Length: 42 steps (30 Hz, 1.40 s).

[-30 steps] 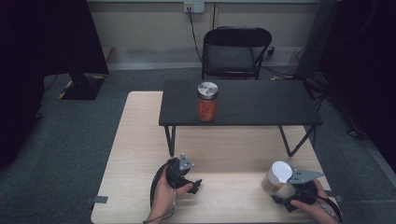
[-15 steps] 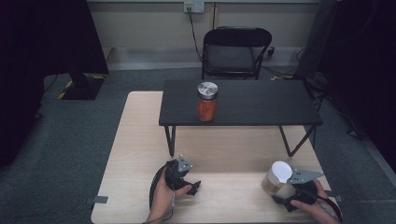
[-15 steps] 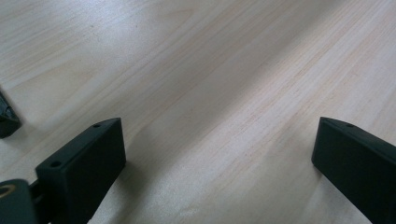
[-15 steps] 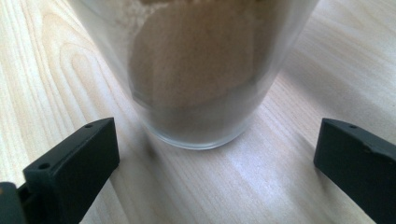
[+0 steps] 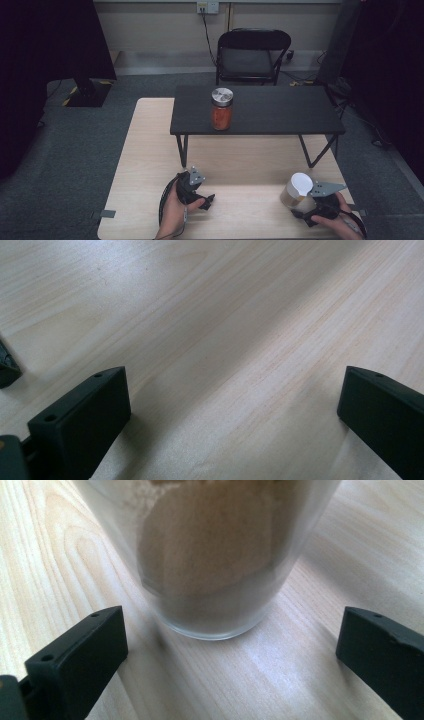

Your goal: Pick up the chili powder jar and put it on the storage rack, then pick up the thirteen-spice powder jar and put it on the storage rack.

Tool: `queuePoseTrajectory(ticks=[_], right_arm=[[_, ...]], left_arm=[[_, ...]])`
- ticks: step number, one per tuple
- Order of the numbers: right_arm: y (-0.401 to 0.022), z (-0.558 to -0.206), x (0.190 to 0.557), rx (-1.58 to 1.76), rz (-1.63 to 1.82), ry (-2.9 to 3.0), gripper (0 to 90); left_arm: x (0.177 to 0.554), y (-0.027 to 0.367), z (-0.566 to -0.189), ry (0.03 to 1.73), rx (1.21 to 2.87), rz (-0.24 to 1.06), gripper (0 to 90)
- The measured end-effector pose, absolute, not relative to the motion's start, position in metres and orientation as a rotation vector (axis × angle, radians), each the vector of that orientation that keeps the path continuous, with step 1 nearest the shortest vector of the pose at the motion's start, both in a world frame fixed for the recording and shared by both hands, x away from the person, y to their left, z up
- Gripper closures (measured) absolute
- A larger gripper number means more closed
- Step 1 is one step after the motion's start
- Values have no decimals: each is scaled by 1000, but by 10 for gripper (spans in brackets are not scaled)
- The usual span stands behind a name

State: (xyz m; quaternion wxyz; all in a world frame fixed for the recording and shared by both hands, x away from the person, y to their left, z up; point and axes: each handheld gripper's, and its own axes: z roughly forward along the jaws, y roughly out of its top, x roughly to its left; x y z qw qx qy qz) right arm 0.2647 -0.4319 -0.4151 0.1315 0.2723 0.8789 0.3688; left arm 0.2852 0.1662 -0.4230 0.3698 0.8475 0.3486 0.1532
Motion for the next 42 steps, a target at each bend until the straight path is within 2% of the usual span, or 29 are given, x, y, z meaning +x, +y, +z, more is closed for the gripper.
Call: queuePoseTrajectory(ticks=[23,42], right_arm=[[-432,-415,265,775,1081,2561,3],[-437,-400,262,818,1219,2475,10]], left_arm=[[285,166,-423,894,2174,393,0],[285,166,-423,894,2174,393,0]])
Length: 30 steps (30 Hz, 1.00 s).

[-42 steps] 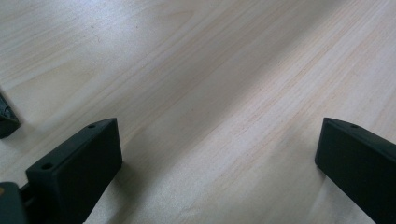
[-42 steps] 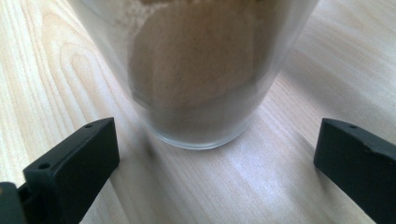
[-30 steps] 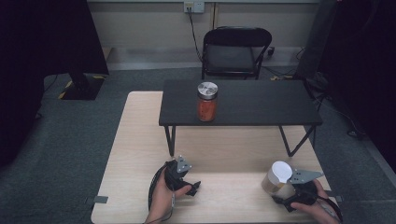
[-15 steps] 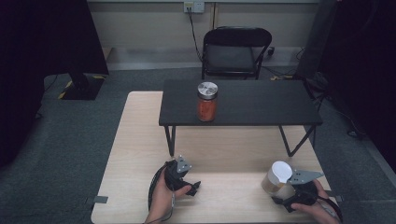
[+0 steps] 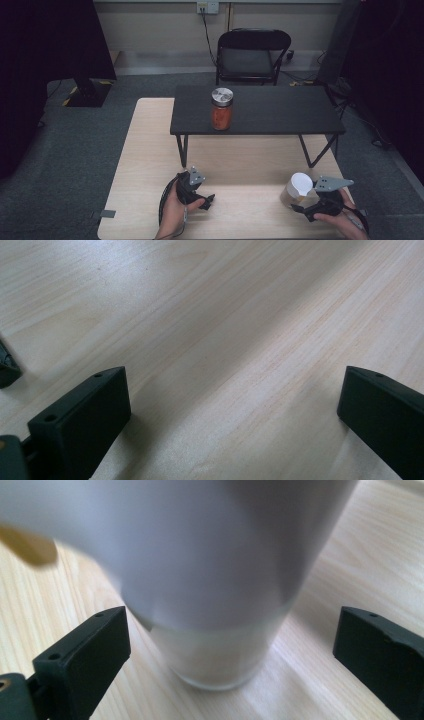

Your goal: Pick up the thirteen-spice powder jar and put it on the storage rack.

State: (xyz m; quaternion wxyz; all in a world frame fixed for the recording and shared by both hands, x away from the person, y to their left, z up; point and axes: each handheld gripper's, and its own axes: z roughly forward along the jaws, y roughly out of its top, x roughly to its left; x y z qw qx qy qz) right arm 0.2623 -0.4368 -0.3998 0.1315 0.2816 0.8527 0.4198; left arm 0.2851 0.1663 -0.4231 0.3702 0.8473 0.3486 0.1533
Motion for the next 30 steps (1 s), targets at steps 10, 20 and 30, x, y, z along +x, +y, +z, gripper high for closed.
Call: queuePoseTrajectory(ticks=[10,20,30], right_arm=[[-434,-401,266,790,1308,2448,113],[-433,-408,265,717,1339,2413,260],[-431,-410,260,699,1356,2379,306]], left_arm=[[285,166,-423,894,2174,393,0],[285,166,-423,894,2174,393,0],[285,166,-423,894,2174,393,0]])
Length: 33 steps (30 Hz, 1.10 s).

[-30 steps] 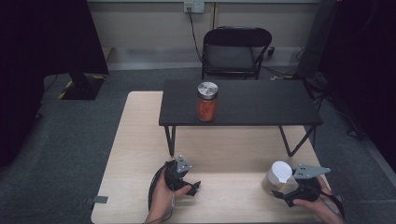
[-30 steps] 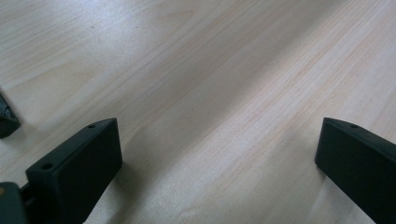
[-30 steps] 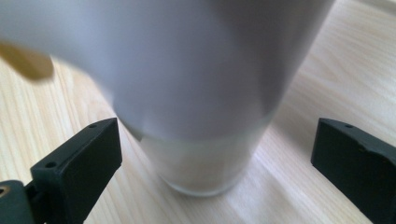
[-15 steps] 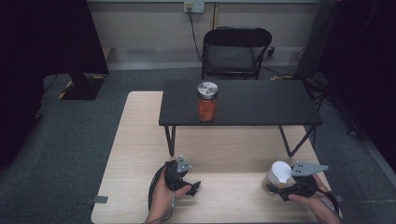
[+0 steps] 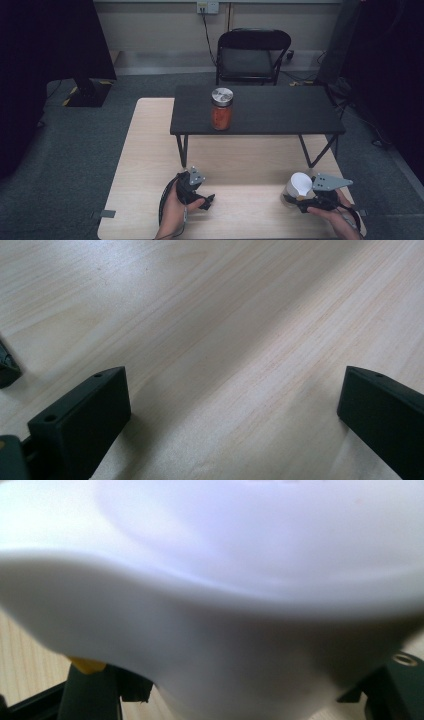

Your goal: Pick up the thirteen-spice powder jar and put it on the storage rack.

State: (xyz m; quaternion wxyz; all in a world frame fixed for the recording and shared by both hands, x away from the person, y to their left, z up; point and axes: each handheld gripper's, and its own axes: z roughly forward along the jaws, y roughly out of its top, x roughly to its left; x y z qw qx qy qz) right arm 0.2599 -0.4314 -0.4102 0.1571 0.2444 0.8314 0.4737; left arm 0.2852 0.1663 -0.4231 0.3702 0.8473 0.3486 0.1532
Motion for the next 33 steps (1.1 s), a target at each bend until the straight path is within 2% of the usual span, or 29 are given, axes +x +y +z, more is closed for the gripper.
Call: queuePoseTrajectory(ticks=[15,33], right_arm=[[-433,-395,260,731,1351,2387,307],[-439,-356,267,745,1392,2381,307]], left_arm=[[285,166,-423,894,2174,393,0],[285,166,-423,894,2174,393,0]])
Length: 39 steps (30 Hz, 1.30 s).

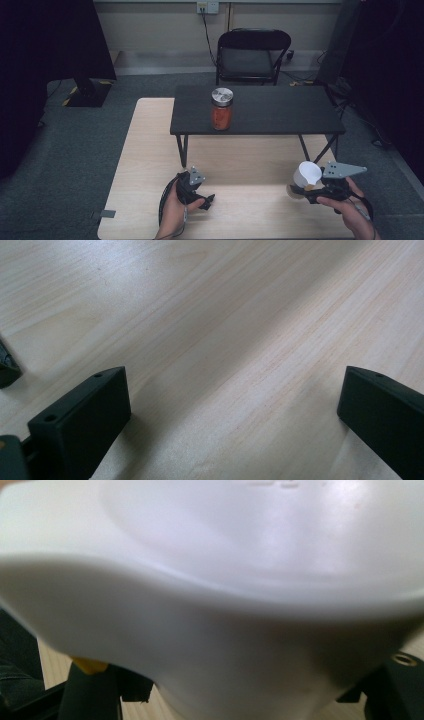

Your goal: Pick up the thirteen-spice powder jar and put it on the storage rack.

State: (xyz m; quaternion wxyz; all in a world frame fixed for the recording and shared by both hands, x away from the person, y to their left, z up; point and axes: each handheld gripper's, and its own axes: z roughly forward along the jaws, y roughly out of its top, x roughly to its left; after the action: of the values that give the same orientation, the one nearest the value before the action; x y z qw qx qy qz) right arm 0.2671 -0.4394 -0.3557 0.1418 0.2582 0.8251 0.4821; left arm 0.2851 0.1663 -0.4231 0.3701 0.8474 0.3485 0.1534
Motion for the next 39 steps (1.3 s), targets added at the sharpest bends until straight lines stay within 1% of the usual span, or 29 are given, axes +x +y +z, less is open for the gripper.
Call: queuePoseTrajectory(ticks=[39], right_arm=[[-429,-275,292,729,1370,2411,307]], left_arm=[[285,166,-423,894,2174,393,0]])
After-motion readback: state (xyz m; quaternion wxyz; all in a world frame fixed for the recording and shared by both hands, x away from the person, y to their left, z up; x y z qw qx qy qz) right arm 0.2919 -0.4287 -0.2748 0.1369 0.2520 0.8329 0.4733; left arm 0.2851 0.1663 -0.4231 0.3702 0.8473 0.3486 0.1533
